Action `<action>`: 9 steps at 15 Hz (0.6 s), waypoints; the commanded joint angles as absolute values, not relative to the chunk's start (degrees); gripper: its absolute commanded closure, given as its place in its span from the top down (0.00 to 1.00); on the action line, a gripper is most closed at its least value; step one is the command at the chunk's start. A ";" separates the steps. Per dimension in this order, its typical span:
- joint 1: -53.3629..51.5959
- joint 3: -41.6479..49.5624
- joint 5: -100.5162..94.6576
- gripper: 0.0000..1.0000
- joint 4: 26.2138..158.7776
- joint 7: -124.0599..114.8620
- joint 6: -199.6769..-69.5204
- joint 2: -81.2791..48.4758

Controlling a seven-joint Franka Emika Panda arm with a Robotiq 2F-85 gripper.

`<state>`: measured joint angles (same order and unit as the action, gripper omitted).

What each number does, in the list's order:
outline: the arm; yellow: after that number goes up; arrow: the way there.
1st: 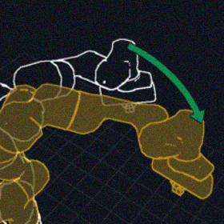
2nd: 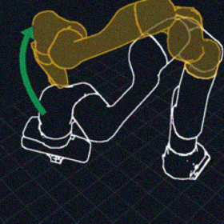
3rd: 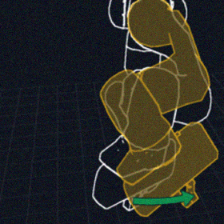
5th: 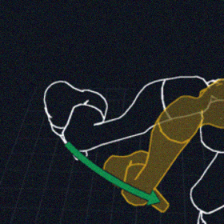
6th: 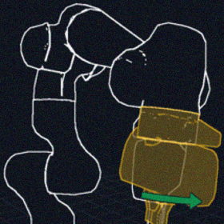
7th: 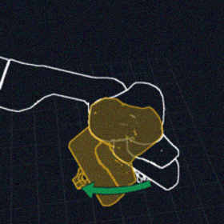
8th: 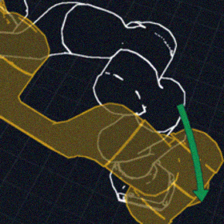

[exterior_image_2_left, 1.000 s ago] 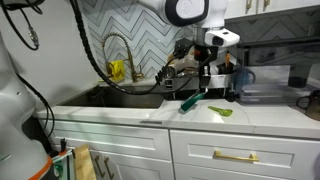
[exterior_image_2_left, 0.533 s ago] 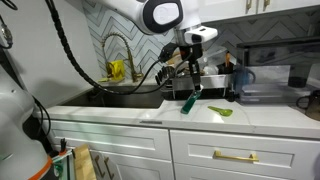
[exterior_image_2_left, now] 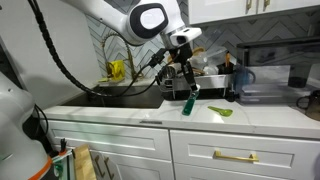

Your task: Pick up the dish soap and place it the right way up on the kitchen counter

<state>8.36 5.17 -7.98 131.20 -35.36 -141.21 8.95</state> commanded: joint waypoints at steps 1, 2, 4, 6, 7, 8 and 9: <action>9.45 3.68 -10.52 0.53 135.00 -39.18 -144.97 11.72; 9.51 3.62 -10.35 0.59 135.24 -39.31 -145.37 11.96; 9.72 3.62 -10.04 0.74 134.90 -38.95 -145.00 12.57; 9.97 3.72 -9.55 0.89 134.52 -38.15 -144.42 13.51; 9.61 4.30 -7.30 0.96 134.09 -35.89 -143.31 14.28; 9.49 4.65 -5.90 0.99 133.87 -34.57 -142.85 14.81; 8.18 6.06 -0.65 1.00 133.26 -29.44 -140.84 15.71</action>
